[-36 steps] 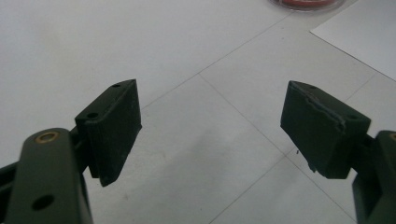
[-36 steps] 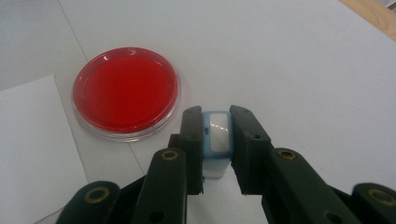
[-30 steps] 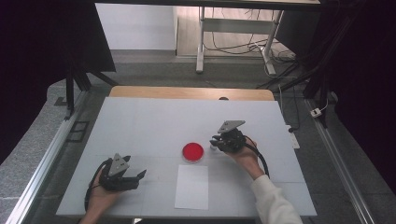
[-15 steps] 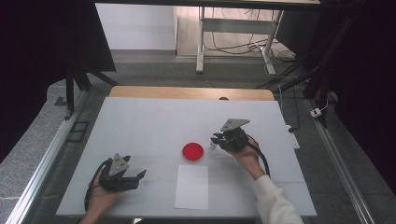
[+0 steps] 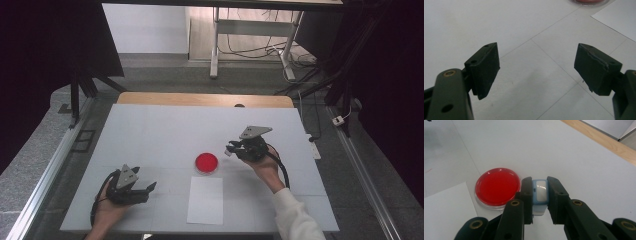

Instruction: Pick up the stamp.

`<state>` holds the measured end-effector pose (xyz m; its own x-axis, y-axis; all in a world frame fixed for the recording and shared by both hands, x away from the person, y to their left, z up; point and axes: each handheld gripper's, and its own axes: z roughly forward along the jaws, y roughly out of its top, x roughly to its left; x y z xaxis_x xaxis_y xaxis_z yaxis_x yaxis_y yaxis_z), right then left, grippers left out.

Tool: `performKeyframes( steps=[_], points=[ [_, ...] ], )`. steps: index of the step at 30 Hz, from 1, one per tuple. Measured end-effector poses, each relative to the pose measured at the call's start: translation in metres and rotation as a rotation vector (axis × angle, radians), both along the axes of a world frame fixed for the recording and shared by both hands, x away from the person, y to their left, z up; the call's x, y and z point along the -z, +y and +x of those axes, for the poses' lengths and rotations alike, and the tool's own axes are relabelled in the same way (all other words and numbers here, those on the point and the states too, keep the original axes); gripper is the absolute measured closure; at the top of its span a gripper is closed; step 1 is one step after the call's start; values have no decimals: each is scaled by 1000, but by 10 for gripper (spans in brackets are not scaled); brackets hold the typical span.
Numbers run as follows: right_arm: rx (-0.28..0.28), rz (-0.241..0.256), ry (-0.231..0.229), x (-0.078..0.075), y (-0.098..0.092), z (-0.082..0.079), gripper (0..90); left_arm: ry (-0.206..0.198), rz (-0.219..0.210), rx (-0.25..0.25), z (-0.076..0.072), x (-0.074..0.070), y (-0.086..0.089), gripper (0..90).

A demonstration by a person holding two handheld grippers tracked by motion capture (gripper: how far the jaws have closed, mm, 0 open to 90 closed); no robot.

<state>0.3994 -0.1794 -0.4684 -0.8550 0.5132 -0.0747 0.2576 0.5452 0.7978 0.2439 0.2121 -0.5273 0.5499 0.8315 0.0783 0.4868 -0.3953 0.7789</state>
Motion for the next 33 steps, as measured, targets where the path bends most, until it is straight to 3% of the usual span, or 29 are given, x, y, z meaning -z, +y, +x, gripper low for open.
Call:
performKeyframes(
  steps=[14, 33],
  points=[
    [-7, 62, -11, -11, -4, -5, 746, 0, 0, -2, 0, 0, 0, 208],
    [-50, 88, -18, -19, -1, -20, 746, 1, 2, -4, 1, 1, 0, 208]
  ],
)
